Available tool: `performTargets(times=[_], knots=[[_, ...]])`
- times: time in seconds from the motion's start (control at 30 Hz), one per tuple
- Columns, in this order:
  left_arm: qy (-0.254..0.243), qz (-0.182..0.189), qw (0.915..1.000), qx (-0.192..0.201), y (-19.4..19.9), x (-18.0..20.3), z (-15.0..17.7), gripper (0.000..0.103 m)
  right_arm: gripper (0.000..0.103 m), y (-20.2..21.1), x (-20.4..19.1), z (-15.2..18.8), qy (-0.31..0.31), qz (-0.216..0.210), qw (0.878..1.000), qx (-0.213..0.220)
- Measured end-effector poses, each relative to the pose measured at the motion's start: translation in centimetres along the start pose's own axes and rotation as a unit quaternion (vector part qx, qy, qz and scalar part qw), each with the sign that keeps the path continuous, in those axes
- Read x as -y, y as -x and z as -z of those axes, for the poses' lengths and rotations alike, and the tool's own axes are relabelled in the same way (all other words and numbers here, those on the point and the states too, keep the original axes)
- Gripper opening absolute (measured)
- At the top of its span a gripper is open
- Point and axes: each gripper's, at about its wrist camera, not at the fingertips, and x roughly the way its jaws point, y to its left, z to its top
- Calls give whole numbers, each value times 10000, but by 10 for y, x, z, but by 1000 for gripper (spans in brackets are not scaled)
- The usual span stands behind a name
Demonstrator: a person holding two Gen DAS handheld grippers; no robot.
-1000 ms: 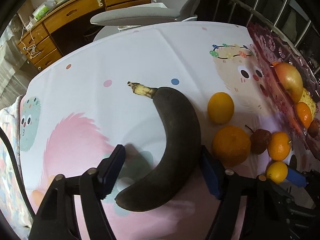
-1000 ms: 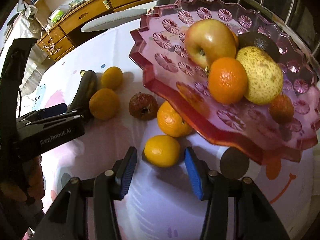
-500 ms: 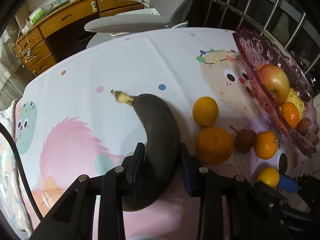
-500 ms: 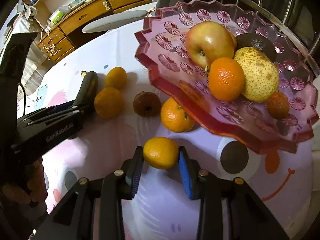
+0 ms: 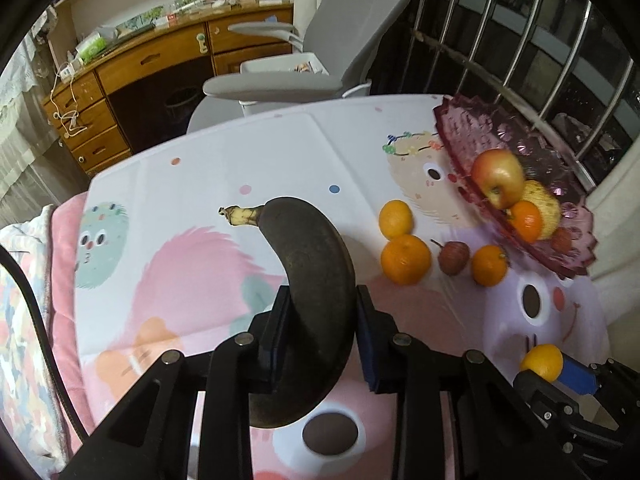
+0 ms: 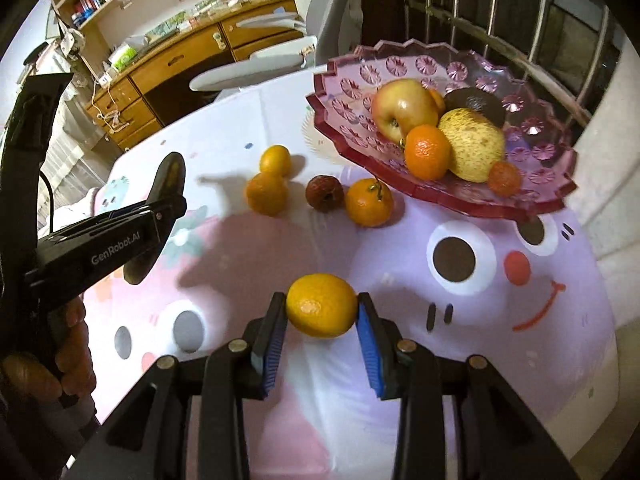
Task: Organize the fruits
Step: 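Carry the banana with the left tool while the right tool carries the tangerine to the bowl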
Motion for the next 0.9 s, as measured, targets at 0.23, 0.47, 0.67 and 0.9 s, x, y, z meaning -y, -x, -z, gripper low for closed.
performTargets(times=[0.23, 0.47, 0.67, 0.9], knots=[[61, 92, 9998, 171, 56, 3, 12, 28, 35, 36, -4, 8, 0, -3, 9996, 280], [128, 427, 9982, 409, 110, 21, 22, 28, 35, 69, 5, 12, 45, 16, 9992, 389], [139, 531, 9969, 569, 133, 45, 22, 28, 35, 84, 19, 15, 173, 12, 9991, 389], [374, 461, 9948, 832, 141, 76, 8, 28, 35, 90, 42, 2, 632, -262, 9966, 454]])
